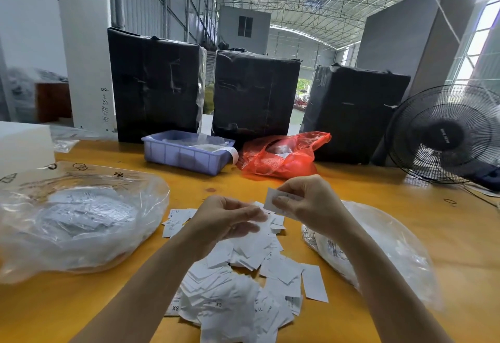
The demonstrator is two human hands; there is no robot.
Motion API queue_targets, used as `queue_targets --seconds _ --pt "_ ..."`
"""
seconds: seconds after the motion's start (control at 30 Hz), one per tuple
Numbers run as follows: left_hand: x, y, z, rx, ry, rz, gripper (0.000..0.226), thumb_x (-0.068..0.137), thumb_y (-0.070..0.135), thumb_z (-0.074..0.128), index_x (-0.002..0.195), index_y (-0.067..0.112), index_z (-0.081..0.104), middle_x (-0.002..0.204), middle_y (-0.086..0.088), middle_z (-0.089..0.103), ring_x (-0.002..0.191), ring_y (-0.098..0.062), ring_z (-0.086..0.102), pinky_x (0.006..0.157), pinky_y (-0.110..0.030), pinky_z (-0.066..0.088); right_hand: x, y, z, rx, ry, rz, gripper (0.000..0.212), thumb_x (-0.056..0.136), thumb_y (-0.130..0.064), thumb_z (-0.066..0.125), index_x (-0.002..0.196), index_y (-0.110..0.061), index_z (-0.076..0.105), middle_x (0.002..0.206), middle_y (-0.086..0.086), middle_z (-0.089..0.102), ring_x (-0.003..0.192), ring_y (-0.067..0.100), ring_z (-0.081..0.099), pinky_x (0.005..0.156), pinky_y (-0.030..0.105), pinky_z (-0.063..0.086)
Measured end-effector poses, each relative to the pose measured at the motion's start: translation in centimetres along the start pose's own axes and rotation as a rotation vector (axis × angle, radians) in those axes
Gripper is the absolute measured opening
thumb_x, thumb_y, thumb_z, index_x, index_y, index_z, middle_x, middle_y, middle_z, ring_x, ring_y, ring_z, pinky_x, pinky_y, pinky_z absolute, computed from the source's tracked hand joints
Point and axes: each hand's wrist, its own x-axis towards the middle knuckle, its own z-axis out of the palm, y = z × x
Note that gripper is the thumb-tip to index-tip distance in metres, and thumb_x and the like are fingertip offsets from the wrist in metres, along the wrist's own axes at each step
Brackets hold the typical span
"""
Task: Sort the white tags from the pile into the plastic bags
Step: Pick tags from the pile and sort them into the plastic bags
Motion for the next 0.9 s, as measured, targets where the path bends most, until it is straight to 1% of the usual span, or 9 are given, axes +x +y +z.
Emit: queue_targets --seconds 0.1,0.17,0.27,0.4,0.63,0.7,0.77,0.83,0.9 --pt "0.00 -0.06 0.00 -0.013 0.000 -0.008 0.021 0.084 0.020 0.068 0.097 0.004 0.072 0.094 -0.004 0.075 0.079 -0.012 0.071 0.066 -0.015 0.053 0.05 -0.23 -0.41 0.044 0.053 -0.018 0.011 0.083 -0.014 0.071 0.092 -0.009 0.073 0.080 -0.001 0.069 0.071 0.008 0.064 0.058 0.015 0.050" --pt "-0.05 -0.04 0.04 -0.011 -0.008 -0.008 0.022 0.083 0.021 0.069 0.097 0.004 0.072 0.094 -0.004 0.075 0.079 -0.012 0.071 0.065 -0.016 0.053 -0.02 -0.33 -0.44 0.055 0.020 -0.010 0.011 0.082 -0.013 0.072 0.092 -0.009 0.073 0.079 -0.004 0.068 0.071 0.007 0.063 0.057 0.013 0.048" --pt "-0.09 0.04 0.10 -0.005 -0.021 -0.017 0.024 0.083 0.022 0.068 0.098 0.004 0.072 0.095 -0.003 0.075 0.080 -0.012 0.071 0.063 -0.015 0.052 -0.13 -0.30 -0.09 0.007 -0.034 0.001 0.012 0.082 -0.012 0.071 0.094 -0.007 0.073 0.077 -0.008 0.064 0.071 0.006 0.061 0.055 0.013 0.046" --pt "-0.07 0.14 0.13 -0.029 -0.018 -0.036 0.020 0.084 0.024 0.066 0.096 0.008 0.072 0.094 -0.004 0.075 0.077 -0.011 0.071 0.060 -0.015 0.051 -0.21 -0.28 0.11 -0.024 -0.072 0.006 0.013 0.082 -0.013 0.071 0.095 -0.010 0.073 0.079 -0.007 0.065 0.074 0.008 0.063 0.059 0.017 0.052" --pt "-0.11 0.12 0.14 -0.027 -0.045 -0.044 0.022 0.085 0.028 0.064 0.095 0.010 0.073 0.095 -0.003 0.075 0.079 -0.011 0.071 0.062 -0.015 0.052 -0.12 -0.23 0.07 0.005 -0.105 0.040 0.012 0.082 -0.014 0.071 0.094 -0.011 0.073 0.078 -0.007 0.066 0.071 0.006 0.062 0.054 0.012 0.047" --pt "-0.15 0.12 0.20 -0.041 -0.044 -0.045 0.023 0.081 0.029 0.065 0.093 0.011 0.074 0.093 -0.004 0.075 0.077 -0.010 0.071 0.061 -0.015 0.051 -0.11 -0.15 -0.02 0.017 -0.146 0.060 0.014 0.082 -0.014 0.071 0.095 -0.010 0.073 0.081 -0.004 0.067 0.073 0.007 0.063 0.057 0.014 0.049" --pt "-0.14 0.08 0.19 -0.074 -0.034 -0.049 0.024 0.073 0.031 0.068 0.087 0.012 0.076 0.090 -0.005 0.075 0.074 -0.011 0.071 0.060 -0.016 0.052 -0.17 -0.14 -0.01 0.025 -0.180 0.070 0.014 0.082 -0.015 0.072 0.095 -0.010 0.073 0.081 -0.003 0.069 0.073 0.008 0.064 0.059 0.016 0.050" --pt "-0.14 -0.01 0.04 -0.089 -0.035 -0.057 0.024 0.071 0.031 0.069 0.084 0.012 0.076 0.091 -0.005 0.075 0.075 -0.012 0.071 0.061 -0.016 0.053 -0.21 -0.13 0.05 0.050 -0.137 0.056 0.013 0.081 -0.014 0.072 0.093 -0.009 0.073 0.080 -0.004 0.067 0.072 0.007 0.063 0.056 0.013 0.047" --pt "-0.12 -0.16 -0.15 -0.080 -0.051 -0.061 0.025 0.073 0.030 0.070 0.088 0.010 0.076 0.096 -0.005 0.075 0.080 -0.012 0.071 0.063 -0.016 0.053 -0.19 -0.12 0.04 0.050 -0.057 0.028 0.013 0.081 -0.012 0.072 0.093 -0.007 0.073 0.078 -0.006 0.065 0.070 0.005 0.061 0.054 0.010 0.044"
